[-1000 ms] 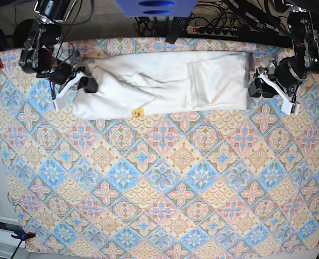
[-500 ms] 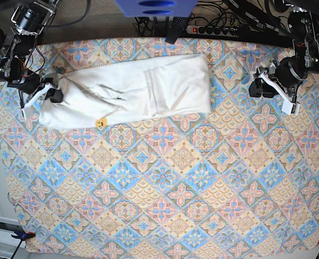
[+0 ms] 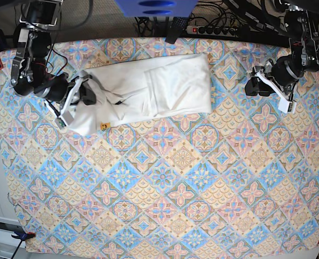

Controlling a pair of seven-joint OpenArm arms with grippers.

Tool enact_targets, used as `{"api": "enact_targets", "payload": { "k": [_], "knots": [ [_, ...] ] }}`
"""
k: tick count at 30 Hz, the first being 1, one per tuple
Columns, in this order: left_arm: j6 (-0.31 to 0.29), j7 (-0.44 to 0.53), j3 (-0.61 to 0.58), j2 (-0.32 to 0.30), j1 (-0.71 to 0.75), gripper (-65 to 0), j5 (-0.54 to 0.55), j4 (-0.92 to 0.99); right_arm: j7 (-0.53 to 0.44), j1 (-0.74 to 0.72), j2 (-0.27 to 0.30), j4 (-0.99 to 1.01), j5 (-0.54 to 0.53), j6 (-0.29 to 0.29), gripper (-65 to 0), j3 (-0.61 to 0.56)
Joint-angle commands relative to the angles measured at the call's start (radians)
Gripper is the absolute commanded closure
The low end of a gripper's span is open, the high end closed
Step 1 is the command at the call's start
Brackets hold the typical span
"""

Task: Fold the T-shirt properly
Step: 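Lift the strip end with the right gripper and fold it over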

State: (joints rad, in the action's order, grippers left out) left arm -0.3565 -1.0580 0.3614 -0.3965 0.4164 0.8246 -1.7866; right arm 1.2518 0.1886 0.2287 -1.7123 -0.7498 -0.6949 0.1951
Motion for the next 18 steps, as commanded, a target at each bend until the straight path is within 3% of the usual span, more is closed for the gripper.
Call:
{"api": "enact_targets", "payload": {
  "k": [1, 9, 14, 18],
  "knots": [
    [-0.005, 0.014, 0.006, -0.015, -0.001, -30.0, 0.016, -0.014, -0.024, -0.011, -0.007, -0.044, -0.026, -0.003, -0.1, -0.029],
    [-0.005, 0.012, 0.006, -0.012, -0.001, -30.0, -0.003, -0.014, -0.016, -0.008, -0.117, -0.114, -0.024, -0.003, -0.2, -0.207],
    [-0.005, 0.015, 0.003, 0.011, -0.001, -30.0, -0.086, -0.011, -0.011, -0.008, -0.117, -0.150, -0.023, -0.003, -0.3, -0.266],
    [-0.005, 0.018, -0.086, 0.024, -0.029, -29.9, -0.150, 0.040, 0.026, -0.018, -0.114, -0.148, -0.023, -0.003, -0.3, -0.337]
  ]
}}
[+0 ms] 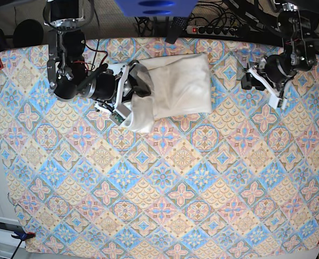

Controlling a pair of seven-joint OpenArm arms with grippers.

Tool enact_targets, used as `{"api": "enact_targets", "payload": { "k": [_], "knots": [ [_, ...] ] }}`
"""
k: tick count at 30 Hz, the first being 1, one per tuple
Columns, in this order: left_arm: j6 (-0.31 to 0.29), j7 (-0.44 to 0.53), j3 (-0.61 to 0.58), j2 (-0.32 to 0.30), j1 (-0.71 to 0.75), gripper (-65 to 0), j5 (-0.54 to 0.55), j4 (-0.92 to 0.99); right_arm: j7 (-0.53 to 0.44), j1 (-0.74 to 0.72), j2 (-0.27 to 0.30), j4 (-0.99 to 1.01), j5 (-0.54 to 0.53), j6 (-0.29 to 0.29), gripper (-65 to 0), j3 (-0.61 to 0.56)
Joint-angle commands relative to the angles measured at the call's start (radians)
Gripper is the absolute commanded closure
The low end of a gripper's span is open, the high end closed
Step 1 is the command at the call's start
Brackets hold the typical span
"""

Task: Fold the T-shirt properly
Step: 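Lift the strip end with the right gripper and fold it over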

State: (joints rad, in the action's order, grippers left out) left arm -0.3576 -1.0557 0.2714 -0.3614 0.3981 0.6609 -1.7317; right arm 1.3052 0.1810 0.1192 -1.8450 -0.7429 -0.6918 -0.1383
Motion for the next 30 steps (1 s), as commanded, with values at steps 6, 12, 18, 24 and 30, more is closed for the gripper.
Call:
{"api": "enact_targets", "payload": {
  "k": [6, 12, 18, 24, 30],
  "knots": [
    [-0.001, 0.016, -0.099, 0.071, -0.106, -28.8, -0.074, 0.088, 0.009, -0.059, 0.044, -0.012, -0.030, -0.006, -2.9, -0.128],
    [-0.001, 0.016, -0.128, 0.154, -0.178, -10.7, -0.154, 0.164, 0.012, -0.108, 0.046, -0.015, -0.030, -0.006, -2.9, -0.218],
    [0.002, 0.016, -0.136, 0.230, -0.244, -10.8, -0.229, 0.243, 0.038, -0.186, 0.060, -0.006, -0.028, -0.006, -2.9, -0.298],
    [0.002, 0.082, -0.154, 0.270, -0.287, -10.8, -0.249, 0.292, 0.037, -0.251, 0.060, 0.063, -0.028, -0.006, -2.9, -0.367],
    [0.005, 0.139, -0.245, 0.270, -0.288, -10.7, -0.249, 0.292, 0.030, -0.297, 0.056, 0.130, -0.028, -0.006, -3.1, -0.386]
  ]
}}
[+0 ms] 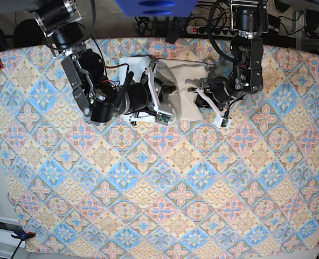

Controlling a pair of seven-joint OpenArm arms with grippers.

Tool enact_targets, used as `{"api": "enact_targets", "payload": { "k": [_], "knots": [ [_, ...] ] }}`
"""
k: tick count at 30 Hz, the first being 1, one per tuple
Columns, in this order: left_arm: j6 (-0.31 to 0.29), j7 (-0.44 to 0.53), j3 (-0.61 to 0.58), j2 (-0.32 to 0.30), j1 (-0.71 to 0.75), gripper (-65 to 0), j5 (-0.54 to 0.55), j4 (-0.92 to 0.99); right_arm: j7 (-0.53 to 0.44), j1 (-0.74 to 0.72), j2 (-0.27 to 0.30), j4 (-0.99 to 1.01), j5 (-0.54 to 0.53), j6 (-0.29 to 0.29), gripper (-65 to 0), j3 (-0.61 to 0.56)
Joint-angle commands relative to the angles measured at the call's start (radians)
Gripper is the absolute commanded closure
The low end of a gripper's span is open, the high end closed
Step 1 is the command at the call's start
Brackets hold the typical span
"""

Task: Fold the T-shirt properly
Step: 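Lift the strip end with the right gripper and fold it over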

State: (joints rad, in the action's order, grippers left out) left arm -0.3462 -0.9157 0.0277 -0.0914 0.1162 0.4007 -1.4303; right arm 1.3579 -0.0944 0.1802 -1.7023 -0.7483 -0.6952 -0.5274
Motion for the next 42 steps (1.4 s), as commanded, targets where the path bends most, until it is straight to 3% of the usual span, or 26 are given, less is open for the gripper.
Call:
{"api": "enact_targets", "payload": {
  "k": [1, 4, 8, 11, 18, 21, 27, 31, 38, 42],
  "knots": [
    [-0.006, 0.000, 0.001, 0.000, -0.006, -10.7, 0.013, -0.010, -0.024, -0.029, -0.005, -0.002, -0.023, -0.003, -3.2, 0.003],
    [-0.006, 0.000, 0.002, -0.001, -0.005, -10.7, 0.014, -0.010, -0.025, -0.052, -0.005, 0.015, -0.023, -0.003, -8.4, 0.003],
    [-0.006, 0.002, 0.004, -0.006, -0.003, -10.7, 0.014, -0.010, -0.025, -0.057, -0.005, 0.008, -0.023, -0.003, -21.7, 0.005],
    [-0.006, 0.002, 0.004, -0.023, -0.005, -10.7, 0.016, -0.010, -0.018, -0.051, -0.005, 0.002, -0.023, -0.003, -26.4, 0.005],
    [-0.006, 0.024, 0.004, -0.026, -0.006, -10.7, 0.016, -0.010, -0.015, -0.051, -0.001, -0.081, -0.021, -0.003, -25.9, 0.016],
    [-0.006, 0.028, 0.007, -0.029, 0.000, -10.7, 0.022, -0.014, -0.019, -0.049, 0.028, -0.089, -0.021, -0.003, -25.9, 0.069],
    [-0.012, 0.022, 0.154, -0.031, 0.026, -10.7, 0.024, -0.017, -0.024, 0.002, 0.060, -0.080, -0.021, -0.003, -25.9, 0.172],
    [-0.014, 0.022, 0.203, -0.040, 0.047, -10.7, 0.025, -0.022, -0.024, 0.012, 0.092, -0.078, -0.014, -0.003, -22.8, 0.158],
    [-0.014, 0.020, 0.254, -0.064, 0.152, -10.7, 0.120, -0.243, -0.036, 0.008, 0.089, -0.077, 0.184, -0.003, -14.4, 0.042],
    [-0.014, -0.024, 0.249, -0.100, 0.245, -10.7, 0.197, -0.429, -0.082, 0.008, 0.089, -0.037, 0.272, -0.003, -13.5, -0.024]
  ]
}}
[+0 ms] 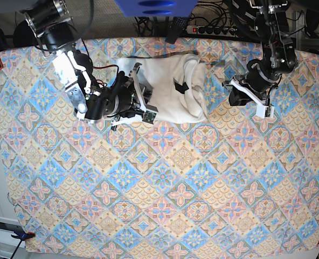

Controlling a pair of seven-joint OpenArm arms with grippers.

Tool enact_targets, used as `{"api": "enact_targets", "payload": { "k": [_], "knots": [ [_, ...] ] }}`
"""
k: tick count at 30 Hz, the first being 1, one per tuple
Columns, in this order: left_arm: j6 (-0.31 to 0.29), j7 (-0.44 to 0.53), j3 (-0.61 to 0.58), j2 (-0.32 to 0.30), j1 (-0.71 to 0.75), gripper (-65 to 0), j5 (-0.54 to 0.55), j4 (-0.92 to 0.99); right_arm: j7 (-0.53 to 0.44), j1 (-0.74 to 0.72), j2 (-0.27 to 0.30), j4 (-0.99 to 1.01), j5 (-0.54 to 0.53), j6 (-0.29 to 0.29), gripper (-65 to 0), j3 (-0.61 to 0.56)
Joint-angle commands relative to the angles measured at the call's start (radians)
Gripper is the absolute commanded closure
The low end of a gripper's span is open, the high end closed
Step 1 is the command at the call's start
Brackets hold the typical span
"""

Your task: Fold the T-shirt properly

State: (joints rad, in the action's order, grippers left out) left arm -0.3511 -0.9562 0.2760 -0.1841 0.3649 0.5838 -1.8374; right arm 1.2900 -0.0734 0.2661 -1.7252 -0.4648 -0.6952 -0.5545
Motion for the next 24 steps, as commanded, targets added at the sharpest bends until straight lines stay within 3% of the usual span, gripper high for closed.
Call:
{"api": "enact_targets", "payload": {
  "k": [1, 7, 10, 14, 20, 24],
  "knots": [
    [-0.009, -0.007, 0.001, -0.010, 0.013, -10.7, 0.035, -0.057, -0.022, -0.015, 0.003, -0.002, -0.005, -0.003, -13.5, -0.008],
    [-0.010, -0.120, -0.001, -0.028, 0.090, -10.7, 0.137, -0.186, -0.053, -0.065, -0.043, 0.050, -0.005, -0.003, -13.5, -0.023],
    [-0.010, -0.142, -0.077, -0.059, 0.099, -10.7, 0.173, -0.186, -0.054, -0.110, -0.098, 0.100, -0.005, -0.003, -13.5, -0.032],
    [-0.010, -0.140, -0.212, -0.091, 0.098, -10.7, 0.166, -0.186, -0.056, -0.161, -0.153, 0.162, -0.005, -0.003, -13.5, -0.052],
    [-0.007, -0.140, -0.225, -0.091, 0.096, -10.7, 0.161, -0.181, -0.092, -0.214, -0.219, 0.273, -0.004, -0.003, -13.6, -0.088],
    [-0.007, -0.140, -0.226, -0.090, 0.095, -10.7, 0.094, -0.181, -0.145, -0.260, -0.273, 0.377, -0.004, -0.003, -13.7, -0.118]
  ]
}}
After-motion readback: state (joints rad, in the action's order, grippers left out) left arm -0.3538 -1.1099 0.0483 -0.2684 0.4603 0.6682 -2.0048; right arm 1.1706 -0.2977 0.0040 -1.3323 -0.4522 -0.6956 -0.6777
